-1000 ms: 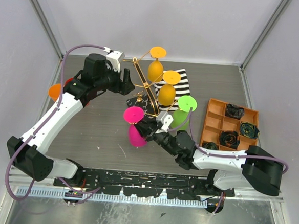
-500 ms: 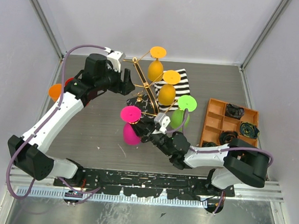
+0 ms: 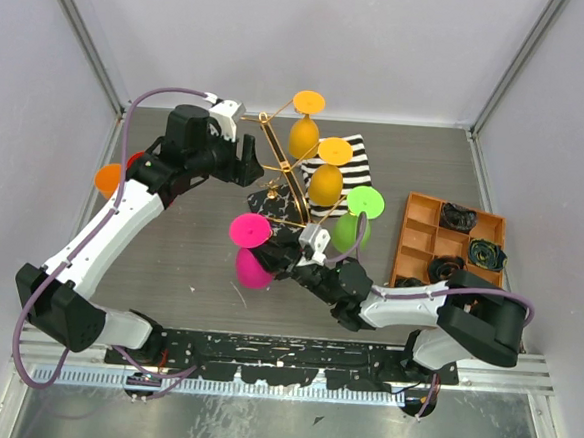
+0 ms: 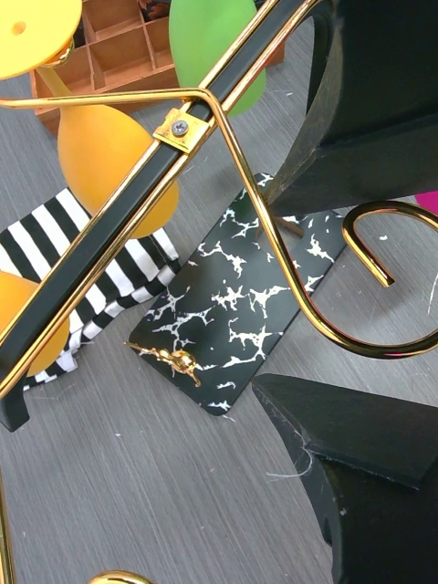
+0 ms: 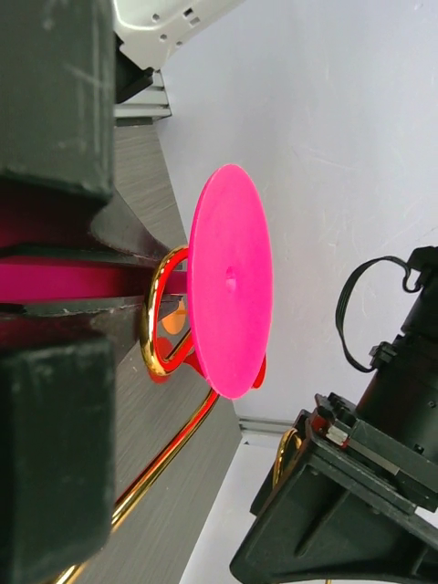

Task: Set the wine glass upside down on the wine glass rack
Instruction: Turn the wine glass upside down at the wine rack.

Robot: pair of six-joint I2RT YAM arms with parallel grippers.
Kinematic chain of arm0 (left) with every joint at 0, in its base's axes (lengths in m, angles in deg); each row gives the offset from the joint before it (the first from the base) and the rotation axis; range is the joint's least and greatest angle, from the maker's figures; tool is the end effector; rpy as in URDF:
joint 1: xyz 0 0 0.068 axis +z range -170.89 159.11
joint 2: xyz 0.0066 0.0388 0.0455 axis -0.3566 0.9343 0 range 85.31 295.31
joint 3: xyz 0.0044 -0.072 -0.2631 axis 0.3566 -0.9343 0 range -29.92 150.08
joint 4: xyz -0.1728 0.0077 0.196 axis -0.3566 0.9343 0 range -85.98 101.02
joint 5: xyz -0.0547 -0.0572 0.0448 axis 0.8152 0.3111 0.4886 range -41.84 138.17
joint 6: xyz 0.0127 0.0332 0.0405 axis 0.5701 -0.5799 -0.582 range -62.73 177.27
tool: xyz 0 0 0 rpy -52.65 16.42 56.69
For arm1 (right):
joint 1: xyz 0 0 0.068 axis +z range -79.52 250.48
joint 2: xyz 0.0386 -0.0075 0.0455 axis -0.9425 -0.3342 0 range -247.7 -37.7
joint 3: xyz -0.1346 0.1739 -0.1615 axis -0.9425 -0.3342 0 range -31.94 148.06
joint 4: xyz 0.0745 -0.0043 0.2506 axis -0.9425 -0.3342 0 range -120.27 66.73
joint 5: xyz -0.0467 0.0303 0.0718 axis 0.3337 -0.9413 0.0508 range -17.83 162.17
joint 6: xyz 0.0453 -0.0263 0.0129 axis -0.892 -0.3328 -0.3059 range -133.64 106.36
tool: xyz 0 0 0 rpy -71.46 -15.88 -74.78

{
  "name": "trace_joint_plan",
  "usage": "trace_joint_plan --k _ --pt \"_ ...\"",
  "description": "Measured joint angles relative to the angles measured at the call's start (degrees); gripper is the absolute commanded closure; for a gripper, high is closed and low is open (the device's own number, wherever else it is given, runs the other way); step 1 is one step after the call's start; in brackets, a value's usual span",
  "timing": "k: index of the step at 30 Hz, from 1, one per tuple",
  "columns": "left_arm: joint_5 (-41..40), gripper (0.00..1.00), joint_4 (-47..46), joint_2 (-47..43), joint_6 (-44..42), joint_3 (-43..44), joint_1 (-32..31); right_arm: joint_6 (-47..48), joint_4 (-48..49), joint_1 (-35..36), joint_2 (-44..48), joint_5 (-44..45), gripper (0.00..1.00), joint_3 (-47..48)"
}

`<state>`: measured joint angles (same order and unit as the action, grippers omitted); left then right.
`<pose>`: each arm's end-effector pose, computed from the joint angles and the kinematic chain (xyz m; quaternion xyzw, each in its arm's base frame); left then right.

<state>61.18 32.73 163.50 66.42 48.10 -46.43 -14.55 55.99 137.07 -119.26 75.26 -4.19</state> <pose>0.2728 -0.1394 0.3787 0.1789 0.8386 -0.2437 0.4531 0.1102 0.2500 0.2594 -0.2703 0.4608 0.4576 0.7108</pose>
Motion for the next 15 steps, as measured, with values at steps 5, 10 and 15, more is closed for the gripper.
trace_joint_plan --k 5,10,15 --pt "0.00 0.23 0.09 0.00 -0.07 0.00 0.00 -0.61 -0.44 -0.02 2.14 -1.09 0.99 -1.16" --pt "0.00 0.23 0.13 0.00 -0.07 0.00 0.00 -0.50 -1.86 0.00 6.08 -0.52 0.99 -3.34" --pt "0.02 0.23 0.13 0.00 -0.09 0.00 0.00 0.11 -3.98 0.02 8.87 2.27 0.99 -5.27"
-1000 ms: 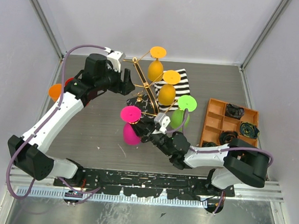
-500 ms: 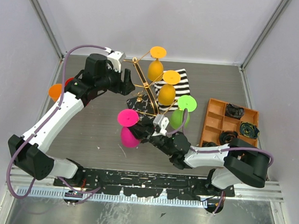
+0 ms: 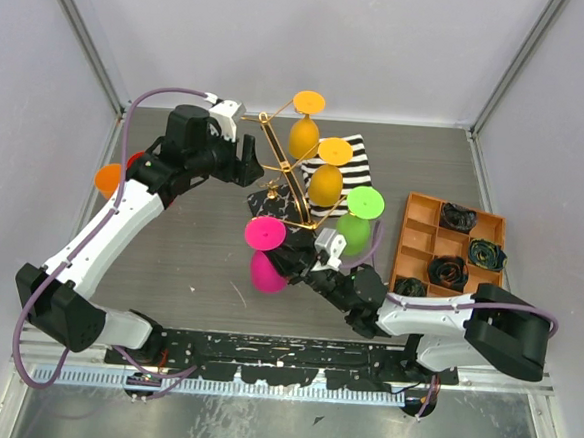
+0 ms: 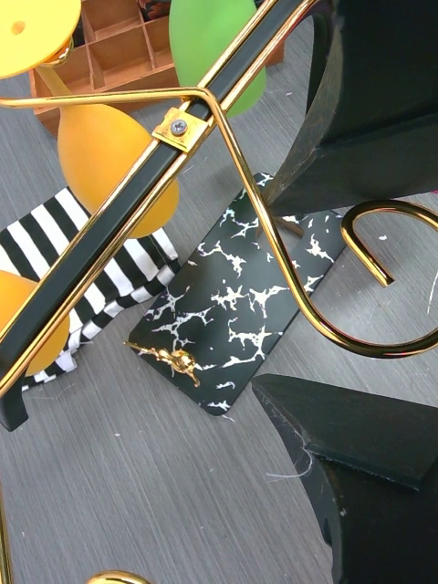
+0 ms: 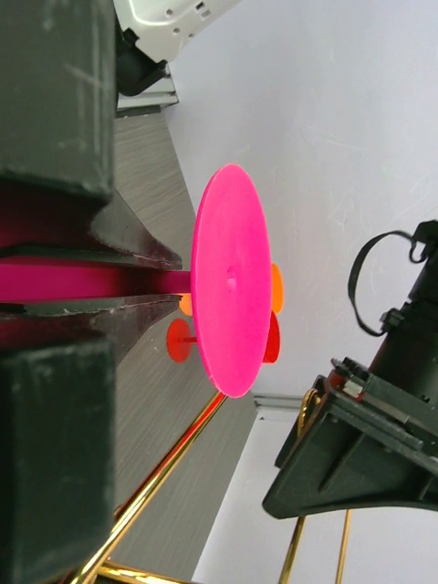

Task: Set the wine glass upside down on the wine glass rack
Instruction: Turn the wine glass upside down at the wine rack.

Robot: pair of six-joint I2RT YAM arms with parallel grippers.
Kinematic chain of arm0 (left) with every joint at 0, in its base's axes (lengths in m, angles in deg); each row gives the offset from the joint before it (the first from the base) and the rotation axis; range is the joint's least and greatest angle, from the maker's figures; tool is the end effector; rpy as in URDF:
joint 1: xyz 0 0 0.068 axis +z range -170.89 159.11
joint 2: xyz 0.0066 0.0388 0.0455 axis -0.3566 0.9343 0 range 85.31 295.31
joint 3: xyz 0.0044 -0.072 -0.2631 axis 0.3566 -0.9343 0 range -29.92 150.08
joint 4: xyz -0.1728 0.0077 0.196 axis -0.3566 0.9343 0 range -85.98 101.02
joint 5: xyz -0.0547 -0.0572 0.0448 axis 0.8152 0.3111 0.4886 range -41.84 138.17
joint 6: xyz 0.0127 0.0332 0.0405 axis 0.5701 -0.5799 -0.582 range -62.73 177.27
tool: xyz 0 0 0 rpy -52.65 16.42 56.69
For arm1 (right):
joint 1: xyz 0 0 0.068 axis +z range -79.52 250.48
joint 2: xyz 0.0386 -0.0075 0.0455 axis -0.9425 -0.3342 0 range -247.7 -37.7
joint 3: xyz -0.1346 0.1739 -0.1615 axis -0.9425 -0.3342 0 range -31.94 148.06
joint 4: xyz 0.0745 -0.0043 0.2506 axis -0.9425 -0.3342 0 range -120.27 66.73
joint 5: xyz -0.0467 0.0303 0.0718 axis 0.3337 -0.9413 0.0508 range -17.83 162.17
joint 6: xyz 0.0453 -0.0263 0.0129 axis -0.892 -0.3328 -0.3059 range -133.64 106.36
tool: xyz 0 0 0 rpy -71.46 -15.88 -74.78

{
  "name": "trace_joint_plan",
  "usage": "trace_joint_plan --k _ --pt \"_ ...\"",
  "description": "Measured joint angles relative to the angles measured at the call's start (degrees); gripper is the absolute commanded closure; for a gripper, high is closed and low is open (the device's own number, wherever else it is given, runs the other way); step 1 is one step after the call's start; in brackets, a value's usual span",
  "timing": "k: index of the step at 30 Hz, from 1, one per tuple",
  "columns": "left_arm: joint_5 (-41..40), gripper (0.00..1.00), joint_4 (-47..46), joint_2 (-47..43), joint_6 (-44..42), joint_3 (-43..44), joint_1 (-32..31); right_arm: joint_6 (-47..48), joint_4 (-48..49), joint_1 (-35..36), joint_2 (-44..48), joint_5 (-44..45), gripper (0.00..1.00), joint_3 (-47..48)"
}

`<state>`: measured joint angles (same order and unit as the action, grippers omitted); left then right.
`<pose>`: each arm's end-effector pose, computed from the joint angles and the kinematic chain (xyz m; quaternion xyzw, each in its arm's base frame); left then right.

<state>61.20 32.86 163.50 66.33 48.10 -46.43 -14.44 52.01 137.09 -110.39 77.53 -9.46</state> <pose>0.2727 -0.1393 0.3785 0.1797 0.8390 -0.2433 0.4523 0.0996 0.2221 0.2620 -0.2581 0.4715 0.4468 0.7151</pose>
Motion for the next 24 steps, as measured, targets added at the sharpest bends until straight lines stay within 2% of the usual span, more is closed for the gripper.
trace_joint_plan --k 6,12,15,24 --pt "0.00 0.23 0.02 0.00 0.00 0.00 0.00 0.52 -2.51 0.09 0.09 3.41 0.88 0.52" --pt "0.00 0.22 0.02 0.00 -0.02 0.00 0.00 0.68 -2.73 0.22 0.07 4.66 0.63 0.57" --pt "0.02 0.21 0.02 0.00 -0.02 0.00 0.00 0.74 -4.02 0.24 0.07 5.27 0.54 0.57" --pt "0.48 0.16 -0.04 -0.50 -0.04 0.00 0.00 0.90 -10.32 0.24 6.32 5.70 0.48 0.04"
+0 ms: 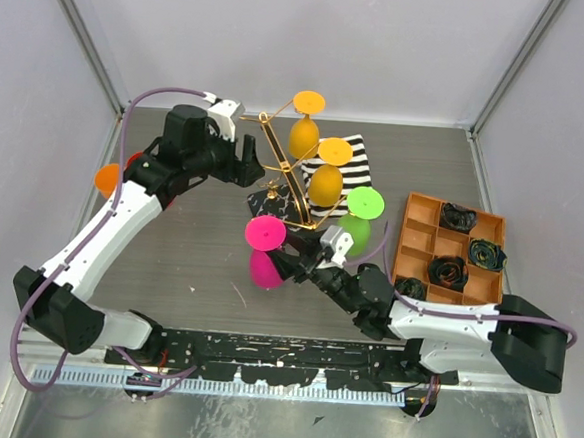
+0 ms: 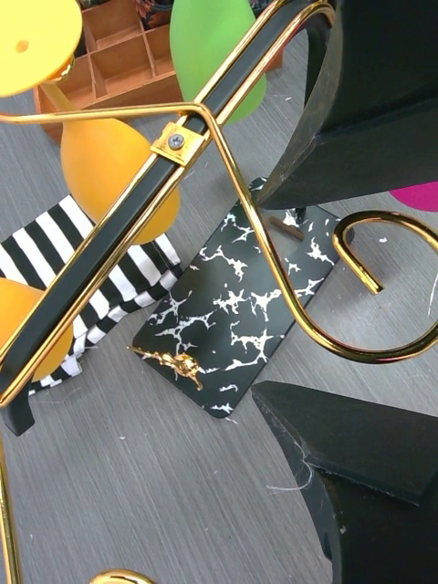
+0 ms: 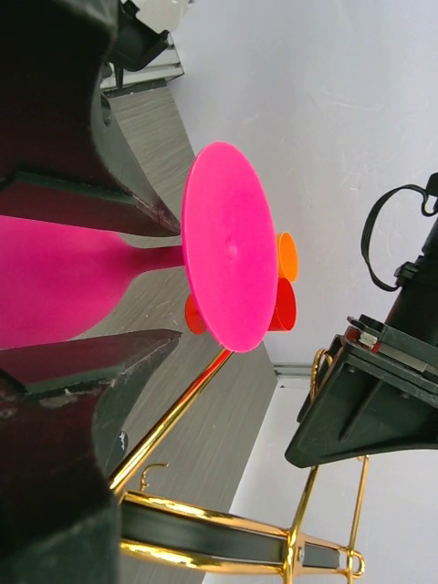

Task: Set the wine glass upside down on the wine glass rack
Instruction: Turn the wine glass upside down at the wine rack.

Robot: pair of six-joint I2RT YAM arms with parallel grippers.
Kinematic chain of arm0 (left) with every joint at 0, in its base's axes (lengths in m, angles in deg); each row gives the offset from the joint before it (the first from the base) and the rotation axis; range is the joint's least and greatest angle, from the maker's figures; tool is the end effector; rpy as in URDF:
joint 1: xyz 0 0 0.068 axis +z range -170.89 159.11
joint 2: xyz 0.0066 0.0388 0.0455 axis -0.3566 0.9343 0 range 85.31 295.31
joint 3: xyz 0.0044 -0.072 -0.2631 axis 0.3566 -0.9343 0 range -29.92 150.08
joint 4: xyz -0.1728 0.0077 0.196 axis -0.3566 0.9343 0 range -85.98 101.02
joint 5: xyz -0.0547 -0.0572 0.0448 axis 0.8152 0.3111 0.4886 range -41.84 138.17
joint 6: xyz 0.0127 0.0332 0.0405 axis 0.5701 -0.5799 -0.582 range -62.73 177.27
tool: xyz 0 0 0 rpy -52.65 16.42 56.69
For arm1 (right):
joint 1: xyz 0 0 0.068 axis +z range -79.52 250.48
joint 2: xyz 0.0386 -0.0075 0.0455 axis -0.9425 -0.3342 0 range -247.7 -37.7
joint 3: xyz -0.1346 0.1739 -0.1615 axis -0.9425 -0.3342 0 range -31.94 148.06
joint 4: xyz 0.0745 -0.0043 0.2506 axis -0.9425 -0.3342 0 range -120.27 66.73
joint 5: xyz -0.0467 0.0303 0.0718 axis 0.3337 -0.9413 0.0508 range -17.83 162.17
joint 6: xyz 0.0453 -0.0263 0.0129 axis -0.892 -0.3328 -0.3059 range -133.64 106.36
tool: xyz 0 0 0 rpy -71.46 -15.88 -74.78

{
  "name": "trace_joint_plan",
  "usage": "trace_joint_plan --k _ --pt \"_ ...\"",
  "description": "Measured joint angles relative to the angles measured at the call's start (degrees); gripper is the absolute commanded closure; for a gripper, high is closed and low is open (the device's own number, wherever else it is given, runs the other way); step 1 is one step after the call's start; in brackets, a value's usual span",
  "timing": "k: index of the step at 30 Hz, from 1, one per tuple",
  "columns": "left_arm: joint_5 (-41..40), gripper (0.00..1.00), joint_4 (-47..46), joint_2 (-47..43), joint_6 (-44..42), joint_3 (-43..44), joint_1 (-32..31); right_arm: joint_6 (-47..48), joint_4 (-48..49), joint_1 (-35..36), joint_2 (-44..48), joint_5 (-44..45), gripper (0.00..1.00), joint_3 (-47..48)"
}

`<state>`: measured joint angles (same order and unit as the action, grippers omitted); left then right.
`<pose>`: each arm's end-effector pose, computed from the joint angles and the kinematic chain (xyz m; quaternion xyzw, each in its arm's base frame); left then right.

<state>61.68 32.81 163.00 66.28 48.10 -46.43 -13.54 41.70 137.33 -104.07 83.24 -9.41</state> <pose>0.2705 -0.1386 0.3811 0.1822 0.8358 -0.2474 0.4551 0.0982 0.2125 0.2682 -0.2441 0.5133 0.4061 0.7156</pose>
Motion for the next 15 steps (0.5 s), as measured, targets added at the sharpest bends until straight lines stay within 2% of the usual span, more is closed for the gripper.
trace_joint_plan --k 8,15 --pt "0.46 0.07 -0.85 -2.84 -0.37 0.00 0.00 0.02 -12.22 0.00 9.05 -2.03 0.44 -0.26" --pt "-0.61 0.05 -1.27 -6.10 -1.05 0.00 0.00 -0.72 -26.14 0.00 16.61 -3.10 0.34 -0.39"
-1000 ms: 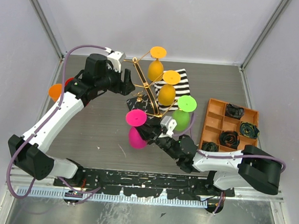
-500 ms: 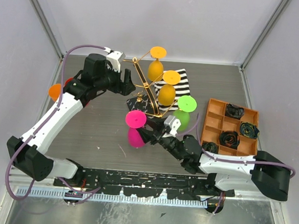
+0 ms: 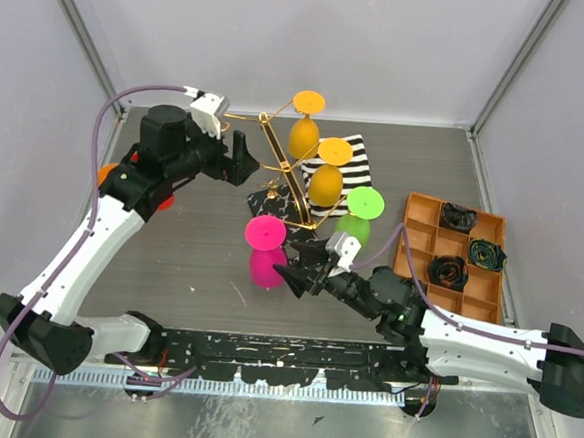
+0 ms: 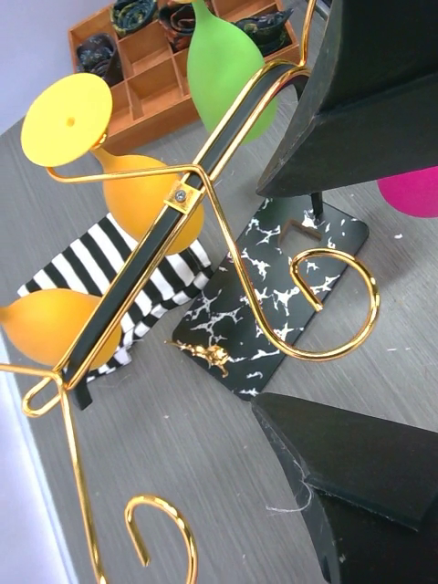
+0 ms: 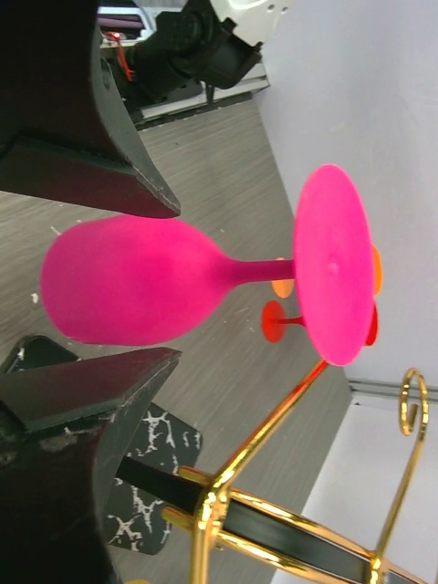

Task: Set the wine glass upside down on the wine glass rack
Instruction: Turn the wine glass upside down at the wine rack.

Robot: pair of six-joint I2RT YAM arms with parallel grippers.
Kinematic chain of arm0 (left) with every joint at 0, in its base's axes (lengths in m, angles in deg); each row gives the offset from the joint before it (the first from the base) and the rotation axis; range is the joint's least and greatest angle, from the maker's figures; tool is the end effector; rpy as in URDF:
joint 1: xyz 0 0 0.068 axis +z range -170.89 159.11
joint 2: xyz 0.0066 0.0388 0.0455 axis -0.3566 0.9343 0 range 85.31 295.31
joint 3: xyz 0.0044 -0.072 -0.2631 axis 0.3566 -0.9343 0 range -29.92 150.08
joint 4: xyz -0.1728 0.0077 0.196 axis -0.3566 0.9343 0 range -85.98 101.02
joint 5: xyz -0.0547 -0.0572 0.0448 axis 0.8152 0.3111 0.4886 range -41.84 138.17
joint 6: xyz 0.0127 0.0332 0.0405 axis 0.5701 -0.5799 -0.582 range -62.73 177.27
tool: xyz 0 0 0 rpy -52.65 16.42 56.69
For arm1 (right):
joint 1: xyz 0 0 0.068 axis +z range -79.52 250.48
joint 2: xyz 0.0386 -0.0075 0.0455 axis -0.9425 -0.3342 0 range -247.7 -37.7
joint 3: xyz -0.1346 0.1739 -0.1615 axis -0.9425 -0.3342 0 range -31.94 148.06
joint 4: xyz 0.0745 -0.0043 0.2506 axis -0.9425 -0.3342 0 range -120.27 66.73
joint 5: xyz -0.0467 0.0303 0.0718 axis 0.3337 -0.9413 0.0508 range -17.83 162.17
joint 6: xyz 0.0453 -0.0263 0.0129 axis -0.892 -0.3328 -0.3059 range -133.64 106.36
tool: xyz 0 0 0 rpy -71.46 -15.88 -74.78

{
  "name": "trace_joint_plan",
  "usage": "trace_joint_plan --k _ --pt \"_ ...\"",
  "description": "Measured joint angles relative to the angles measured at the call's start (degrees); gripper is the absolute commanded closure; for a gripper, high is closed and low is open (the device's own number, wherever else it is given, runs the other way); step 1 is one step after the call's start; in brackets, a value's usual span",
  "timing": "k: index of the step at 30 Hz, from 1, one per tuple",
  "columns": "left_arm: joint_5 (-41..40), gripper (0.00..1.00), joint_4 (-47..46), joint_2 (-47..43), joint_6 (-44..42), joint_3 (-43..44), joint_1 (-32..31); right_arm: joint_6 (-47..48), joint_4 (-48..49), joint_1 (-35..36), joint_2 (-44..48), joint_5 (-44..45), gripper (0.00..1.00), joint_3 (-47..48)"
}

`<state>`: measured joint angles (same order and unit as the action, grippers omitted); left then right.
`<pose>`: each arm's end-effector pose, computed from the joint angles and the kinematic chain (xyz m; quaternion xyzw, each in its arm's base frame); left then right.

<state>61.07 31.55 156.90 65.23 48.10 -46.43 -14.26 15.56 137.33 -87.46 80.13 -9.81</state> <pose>0.2444 -0.1257 0.4119 0.1880 0.8001 -0.2507 0.5115 0.0837 0.1833 0.2757 -0.3010 0.5596 0.3915 0.6656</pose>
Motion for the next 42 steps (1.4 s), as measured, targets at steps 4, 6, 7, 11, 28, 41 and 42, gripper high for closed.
trace_joint_plan --k 4,6,7,11,28,41,42 --pt "-1.81 0.04 0.02 -3.06 -0.39 0.00 0.00 -1.29 -8.00 0.00 3.67 -0.52 0.28 0.02" --pt "-3.26 0.04 0.11 -5.05 -0.46 0.00 0.00 -1.95 -11.85 0.00 5.20 -0.66 0.22 0.04" --pt "-3.91 0.04 0.26 -6.19 -0.46 0.00 0.00 -2.47 -13.68 0.00 5.90 -0.68 0.18 0.09" --pt "-6.69 0.03 1.20 -11.23 -0.42 -0.26 0.00 -4.39 -20.98 0.00 8.04 -0.72 0.02 0.87" --pt "-20.87 0.01 16.37 -31.15 4.26 -11.23 0.00 -18.34 -44.57 0.00 10.43 9.49 0.00 4.74" --pt "-27.15 0.02 25.07 -38.62 10.01 -14.53 0.00 -25.29 -56.26 0.00 4.55 11.69 0.00 9.22" --pt "-27.36 0.02 25.68 -38.62 10.32 -14.53 0.00 -25.68 -56.61 0.00 4.22 11.87 0.00 9.25"
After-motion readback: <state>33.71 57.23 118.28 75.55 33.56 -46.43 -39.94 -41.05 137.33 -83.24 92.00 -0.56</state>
